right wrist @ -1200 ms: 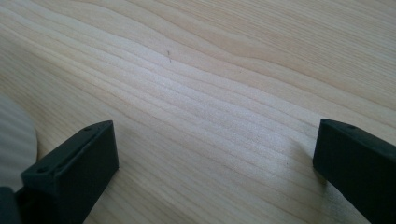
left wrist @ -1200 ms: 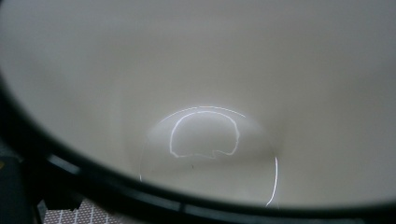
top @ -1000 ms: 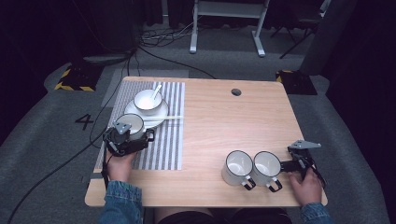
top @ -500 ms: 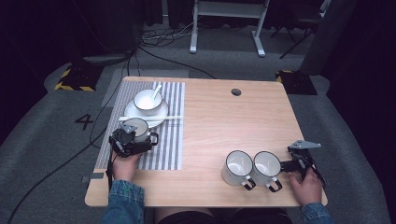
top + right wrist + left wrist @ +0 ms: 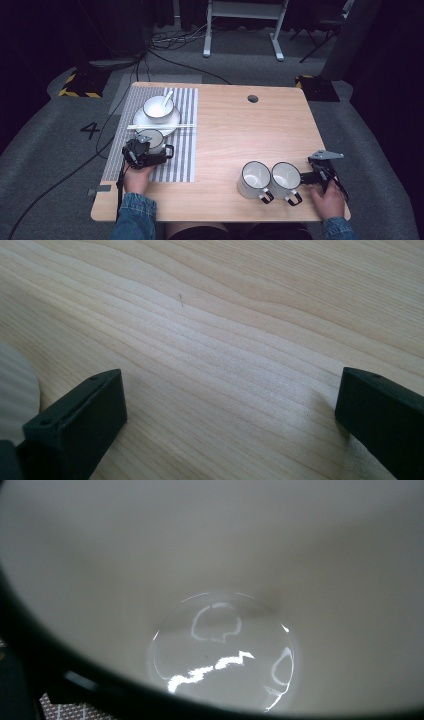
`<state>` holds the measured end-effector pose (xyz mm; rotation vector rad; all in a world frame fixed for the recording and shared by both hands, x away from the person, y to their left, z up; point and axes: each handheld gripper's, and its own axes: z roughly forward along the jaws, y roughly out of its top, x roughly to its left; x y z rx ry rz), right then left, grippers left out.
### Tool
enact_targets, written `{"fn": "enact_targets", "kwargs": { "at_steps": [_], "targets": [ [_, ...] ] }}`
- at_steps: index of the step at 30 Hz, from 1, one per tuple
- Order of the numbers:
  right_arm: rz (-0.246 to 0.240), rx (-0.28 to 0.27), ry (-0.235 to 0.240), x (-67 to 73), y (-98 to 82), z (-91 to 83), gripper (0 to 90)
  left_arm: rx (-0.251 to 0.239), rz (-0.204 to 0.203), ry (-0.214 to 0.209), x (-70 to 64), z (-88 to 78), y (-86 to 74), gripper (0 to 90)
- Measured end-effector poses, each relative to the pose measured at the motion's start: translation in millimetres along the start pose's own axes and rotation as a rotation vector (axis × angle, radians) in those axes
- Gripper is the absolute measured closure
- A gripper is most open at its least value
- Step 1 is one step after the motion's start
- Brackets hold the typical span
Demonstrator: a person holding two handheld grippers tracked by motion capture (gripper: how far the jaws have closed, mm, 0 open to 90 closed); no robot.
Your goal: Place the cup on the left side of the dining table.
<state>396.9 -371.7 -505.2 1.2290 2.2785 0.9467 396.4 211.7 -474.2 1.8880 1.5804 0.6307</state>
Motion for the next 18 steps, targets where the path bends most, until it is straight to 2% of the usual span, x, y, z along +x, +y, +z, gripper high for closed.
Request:
{"fn": "enact_targets", "kwargs": {
  "at_steps": [4,7,8,10,18],
  "targets": [
    [0.0,0.0,0.0,0.0,0.0,0.0,0.2,0.001,0.007,0.005,-1.3,-0.7,-2.1,3.5],
    [0.0,0.0,0.0,0.0,0.0,0.0,0.2,0.009,0.0,-0.002,0.8,-2.0,-5.6,3.5],
    [0.0,0.0,0.0,0.0,0.0,0.0,0.2,0.012,-0.013,-0.011,2.0,-2.6,-7.2,3.4],
    [0.0,0.0,0.0,0.1,0.0,0.0,0.2,0.006,-0.01,-0.017,2.0,-3.5,-9.3,3.4],
    [0.0,0.0,0.0,0.0,0.0,0.0,0.2,0.005,-0.021,-0.018,1.4,-3.4,-9.8,3.2]
  ]
}}
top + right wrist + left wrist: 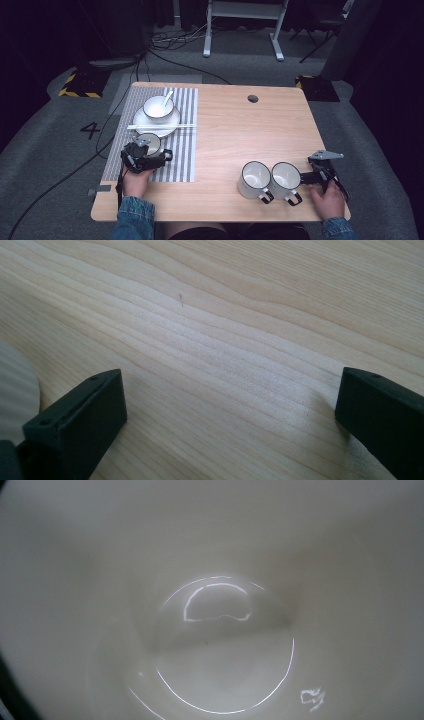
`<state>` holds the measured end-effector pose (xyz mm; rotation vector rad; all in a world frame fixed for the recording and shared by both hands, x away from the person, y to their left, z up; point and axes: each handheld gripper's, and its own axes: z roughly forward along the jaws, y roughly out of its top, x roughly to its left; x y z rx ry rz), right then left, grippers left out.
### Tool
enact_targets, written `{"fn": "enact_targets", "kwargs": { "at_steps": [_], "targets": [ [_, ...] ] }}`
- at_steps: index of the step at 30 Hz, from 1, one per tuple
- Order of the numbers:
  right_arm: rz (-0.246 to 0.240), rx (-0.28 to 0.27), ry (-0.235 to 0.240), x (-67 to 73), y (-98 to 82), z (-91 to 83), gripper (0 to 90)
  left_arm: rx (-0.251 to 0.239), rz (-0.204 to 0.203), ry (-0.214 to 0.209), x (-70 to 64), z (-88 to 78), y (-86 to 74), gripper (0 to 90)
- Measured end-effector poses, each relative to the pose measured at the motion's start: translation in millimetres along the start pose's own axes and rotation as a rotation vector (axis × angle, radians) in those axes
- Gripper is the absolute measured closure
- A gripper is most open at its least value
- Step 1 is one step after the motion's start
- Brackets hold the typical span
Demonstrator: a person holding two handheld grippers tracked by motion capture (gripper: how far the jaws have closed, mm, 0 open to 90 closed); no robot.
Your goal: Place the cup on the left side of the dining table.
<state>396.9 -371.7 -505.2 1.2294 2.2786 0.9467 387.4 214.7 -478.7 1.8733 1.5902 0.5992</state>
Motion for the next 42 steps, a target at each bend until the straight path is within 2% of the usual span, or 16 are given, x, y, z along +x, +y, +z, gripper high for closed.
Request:
{"fn": "enact_targets", "kwargs": {
  "at_steps": [8,13,18,27,30,37,42],
  "targets": [
    [0.0,0.0,0.0,0.0,0.0,0.0,0.2,0.0,0.005,0.003,0.2,-3.3,0.1,2.9],
    [0.0,0.0,0.0,0.0,0.0,0.0,0.2,-0.036,-0.004,-0.012,-0.2,-15.1,-1.3,1.6],
    [0.0,0.0,0.0,0.0,0.0,0.0,0.2,-0.063,0.0,-0.004,-2.4,-26.3,-3.4,0.0],
    [0.0,0.0,0.0,0.0,0.0,0.0,0.2,-0.135,0.013,-0.044,-5.7,-61.2,-12.8,0.3],
    [0.0,0.0,0.0,0.0,0.0,0.0,0.2,-0.16,0.011,-0.036,-7.0,-71.9,-16.8,0.4],
    [0.0,0.0,0.0,0.0,0.1,0.0,0.2,-0.173,0.007,-0.056,-9.1,-92.7,-26.7,1.1],
    [-0.001,0.0,0.0,-0.1,0.1,0.0,0.2,-0.172,0.022,-0.061,-9.2,-103.7,-35.2,1.3]
  ]
}}
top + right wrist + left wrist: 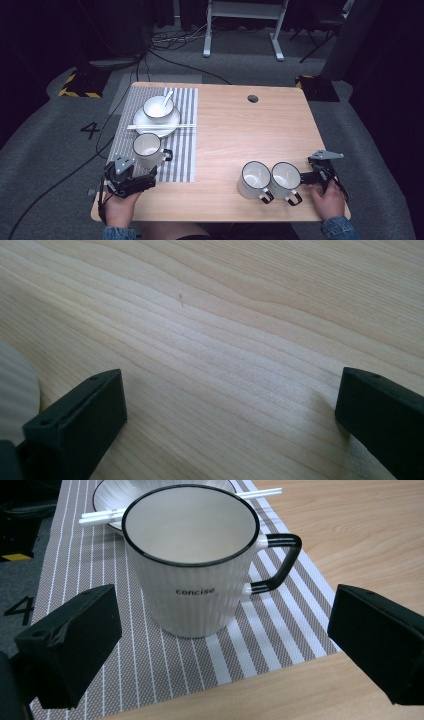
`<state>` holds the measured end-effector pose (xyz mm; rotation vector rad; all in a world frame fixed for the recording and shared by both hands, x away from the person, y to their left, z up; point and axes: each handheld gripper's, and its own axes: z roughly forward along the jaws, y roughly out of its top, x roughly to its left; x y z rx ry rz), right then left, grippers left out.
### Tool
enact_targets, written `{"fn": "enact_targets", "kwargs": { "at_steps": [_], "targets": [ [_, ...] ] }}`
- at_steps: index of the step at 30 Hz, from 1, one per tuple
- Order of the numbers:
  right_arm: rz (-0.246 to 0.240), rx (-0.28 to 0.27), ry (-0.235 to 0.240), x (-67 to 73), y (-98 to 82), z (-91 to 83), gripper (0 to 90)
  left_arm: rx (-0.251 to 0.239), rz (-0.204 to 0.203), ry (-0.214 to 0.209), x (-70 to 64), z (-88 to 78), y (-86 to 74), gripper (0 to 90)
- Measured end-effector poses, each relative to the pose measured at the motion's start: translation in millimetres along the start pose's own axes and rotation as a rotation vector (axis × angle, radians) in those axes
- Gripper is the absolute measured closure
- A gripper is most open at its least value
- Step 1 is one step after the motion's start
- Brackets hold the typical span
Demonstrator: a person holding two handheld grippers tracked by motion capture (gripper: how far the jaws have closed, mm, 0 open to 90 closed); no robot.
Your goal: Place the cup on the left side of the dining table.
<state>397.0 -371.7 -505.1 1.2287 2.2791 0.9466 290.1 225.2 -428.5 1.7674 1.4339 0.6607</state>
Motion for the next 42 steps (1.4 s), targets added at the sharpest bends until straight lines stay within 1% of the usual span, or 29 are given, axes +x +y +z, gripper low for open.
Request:
{"fn": "enact_targets", "kwargs": {
  "at_steps": [1,2,3,5,7,8,10,13,14,15,16,17,18,20,21,22,24,26,28,30,32,36,37,38,39,40,41,42],
  "targets": [
    [0.0,0.0,0.0,0.0,0.0,0.0,0.2,-0.001,0.009,0.007,0.8,-2.2,-1.2,1.4],
    [0.0,0.0,0.0,0.0,0.0,0.0,0.2,-0.001,0.009,0.007,0.8,-2.2,-1.2,1.4],
    [0.0,0.0,0.0,0.0,0.0,0.0,0.2,0.006,0.005,0.007,1.6,-7.0,-4.0,1.5],
    [0.0,0.0,0.0,0.0,0.0,0.0,0.2,-0.003,0.002,0.015,2.6,-11.1,-7.4,1.6],
    [-0.001,0.0,-0.001,0.0,0.0,0.0,0.2,-0.002,-0.002,0.001,2.8,-15.0,-11.9,1.8],
    [0.0,0.0,0.0,0.0,0.0,0.0,0.2,-0.002,0.005,0.0,3.4,-16.1,-13.7,2.2],
    [0.0,0.0,0.0,0.0,0.0,0.0,0.2,0.001,0.021,0.014,5.5,-19.5,-18.8,2.4],
    [0.0,0.0,0.0,0.0,0.0,0.0,0.2,0.001,0.017,0.012,7.8,-20.8,-23.4,2.5],
    [-0.001,0.0,-0.001,0.0,0.0,0.1,0.2,0.0,0.004,0.009,10.0,-21.3,-28.1,2.5],
    [-0.001,0.0,-0.001,0.0,0.0,0.1,0.2,0.0,0.004,0.009,10.0,-21.3,-28.1,2.6],
    [-0.001,0.0,-0.001,0.0,0.0,0.1,0.2,0.008,0.007,0.012,11.5,-21.7,-30.2,2.6],
    [-0.001,0.0,-0.001,-0.1,0.0,0.1,0.2,0.02,0.017,0.028,14.1,-21.6,-34.7,2.8],
    [0.0,0.0,0.0,0.0,0.0,0.0,0.2,0.031,0.024,0.035,15.4,-21.6,-36.6,3.3],
    [0.0,0.0,-0.001,0.0,0.0,0.0,0.2,0.046,0.023,0.042,17.6,-20.7,-40.7,3.3],
    [0.0,0.0,-0.001,0.0,0.0,0.0,0.2,0.046,0.023,0.042,17.6,-20.7,-40.7,3.3],
    [0.0,0.0,-0.001,0.0,0.0,0.1,0.2,0.071,0.019,0.045,21.2,-19.4,-44.2,3.3],
    [-0.001,0.0,0.0,0.0,0.0,0.0,0.2,0.089,0.014,0.049,25.8,-17.4,-47.7,3.3],
    [0.0,0.0,-0.001,0.0,0.0,0.1,0.2,0.102,0.001,0.041,29.9,-15.5,-51.0,3.2],
    [0.0,0.0,0.0,0.0,0.0,0.0,0.2,0.109,-0.006,0.042,33.5,-13.9,-54.2,3.2],
    [0.0,0.0,0.0,0.0,0.0,0.0,0.2,0.12,-0.011,0.03,36.7,-12.3,-57.1,3.2],
    [-0.001,0.0,-0.001,-0.1,0.0,0.1,0.2,0.131,-0.001,0.021,39.2,-10.3,-59.7,3.2],
    [0.0,0.0,-0.001,0.0,0.0,0.1,0.2,0.173,0.001,0.006,43.9,-4.8,-65.6,3.3],
    [-0.001,0.0,-0.001,-0.1,0.0,0.0,0.2,0.191,-0.003,-0.006,45.6,-3.0,-66.9,3.3],
    [-0.001,0.0,-0.001,0.0,0.0,0.0,0.2,0.206,-0.007,-0.006,47.1,-1.0,-68.2,3.3],
    [-0.001,0.0,-0.001,0.0,0.0,0.1,0.2,0.206,-0.007,-0.006,47.1,-1.0,-68.2,3.3],
    [0.0,0.0,0.0,0.0,0.0,0.0,0.2,0.221,-0.007,-0.007,48.2,0.8,-69.5,3.3],
    [0.0,0.0,0.0,0.0,0.0,0.0,0.2,0.243,-0.019,-0.015,49.6,4.0,-71.9,3.2],
    [0.001,0.0,0.0,0.0,0.0,0.0,0.2,0.254,-0.017,-0.013,50.6,4.9,-72.8,3.3]
  ]
}}
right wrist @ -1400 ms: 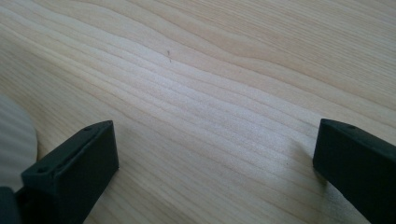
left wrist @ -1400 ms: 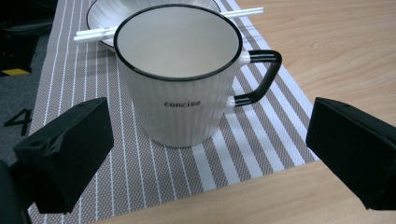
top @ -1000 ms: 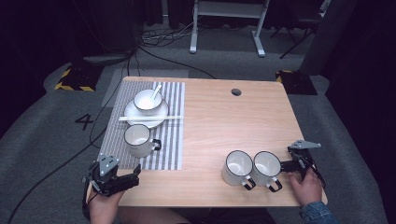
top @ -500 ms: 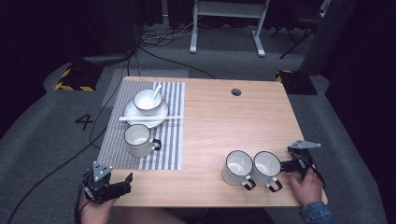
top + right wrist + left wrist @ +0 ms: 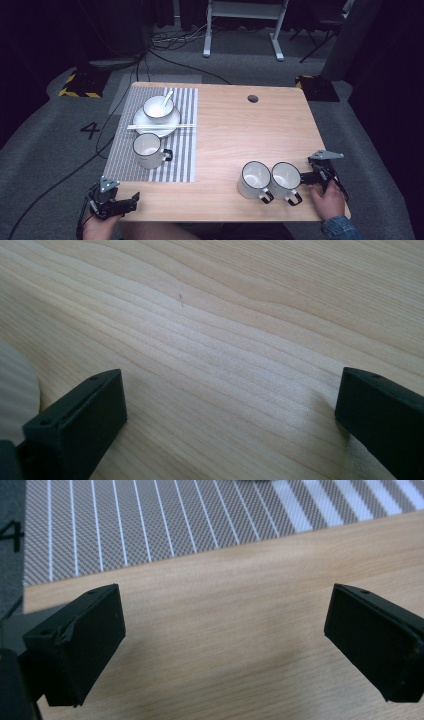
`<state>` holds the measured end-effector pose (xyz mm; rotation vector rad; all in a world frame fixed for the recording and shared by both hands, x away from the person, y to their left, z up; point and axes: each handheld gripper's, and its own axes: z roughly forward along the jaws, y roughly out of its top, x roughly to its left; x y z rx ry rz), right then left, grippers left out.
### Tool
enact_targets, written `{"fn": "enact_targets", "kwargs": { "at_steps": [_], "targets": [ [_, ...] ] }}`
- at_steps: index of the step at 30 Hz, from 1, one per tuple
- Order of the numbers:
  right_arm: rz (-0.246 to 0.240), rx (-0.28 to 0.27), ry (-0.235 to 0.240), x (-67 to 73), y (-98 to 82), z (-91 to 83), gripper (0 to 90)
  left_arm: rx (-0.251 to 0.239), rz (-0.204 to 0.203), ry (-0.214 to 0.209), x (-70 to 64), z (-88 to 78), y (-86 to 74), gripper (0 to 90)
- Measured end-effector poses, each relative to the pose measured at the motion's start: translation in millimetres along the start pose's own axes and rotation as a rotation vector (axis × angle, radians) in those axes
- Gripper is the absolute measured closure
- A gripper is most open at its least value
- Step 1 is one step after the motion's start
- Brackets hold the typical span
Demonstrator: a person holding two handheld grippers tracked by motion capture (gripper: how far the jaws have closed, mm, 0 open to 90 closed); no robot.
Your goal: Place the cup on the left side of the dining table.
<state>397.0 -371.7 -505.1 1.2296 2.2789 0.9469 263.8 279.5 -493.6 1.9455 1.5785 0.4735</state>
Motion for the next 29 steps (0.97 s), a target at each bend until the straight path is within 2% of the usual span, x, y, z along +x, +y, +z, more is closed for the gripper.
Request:
{"fn": "enact_targets", "kwargs": {
  "at_steps": [4,9,10,11,12,18,19,22,24,25,26,29],
  "targets": [
    [-0.002,0.0,-0.001,-0.1,0.0,0.1,0.2,0.017,-0.005,-0.005,1.9,4.1,-2.6,3.3],
    [-0.001,0.0,0.0,-0.1,0.0,0.0,0.2,-0.016,0.025,0.026,1.9,6.4,-7.2,3.1],
    [-0.001,0.0,0.0,-0.1,0.0,0.0,0.2,-0.038,0.047,0.041,1.5,7.2,-10.5,3.1],
    [-0.001,0.0,-0.001,0.0,0.0,0.1,0.2,-0.089,0.05,0.037,1.6,8.2,-16.2,2.5],
    [-0.001,0.0,0.0,0.0,0.0,0.0,0.2,-0.116,0.055,0.032,1.7,9.0,-19.2,2.6],
    [-0.002,0.0,-0.001,-0.1,-0.1,0.0,0.2,-0.234,0.074,-0.004,2.6,14.1,-31.9,2.5],
    [-0.001,0.0,0.0,0.0,0.0,0.0,0.2,-0.258,0.077,0.005,2.6,15.5,-33.4,2.4],
    [0.0,0.0,0.0,0.0,0.0,0.0,0.2,-0.264,0.071,0.0,2.5,15.7,-34.4,2.5],
    [0.0,0.0,0.0,0.0,0.0,0.0,0.2,-0.268,0.067,0.014,1.4,15.7,-34.9,2.4],
    [-0.001,0.0,0.0,0.0,0.0,0.0,0.2,-0.329,0.048,0.012,-0.5,20.2,-39.4,2.4],
    [0.0,0.0,0.0,0.0,0.0,0.0,0.2,-0.366,0.059,0.024,-0.3,22.6,-43.0,2.4],
    [0.0,0.0,0.0,0.0,0.0,0.0,0.2,-0.366,0.048,0.027,-1.3,23.4,-42.5,1.1]
  ]
}}
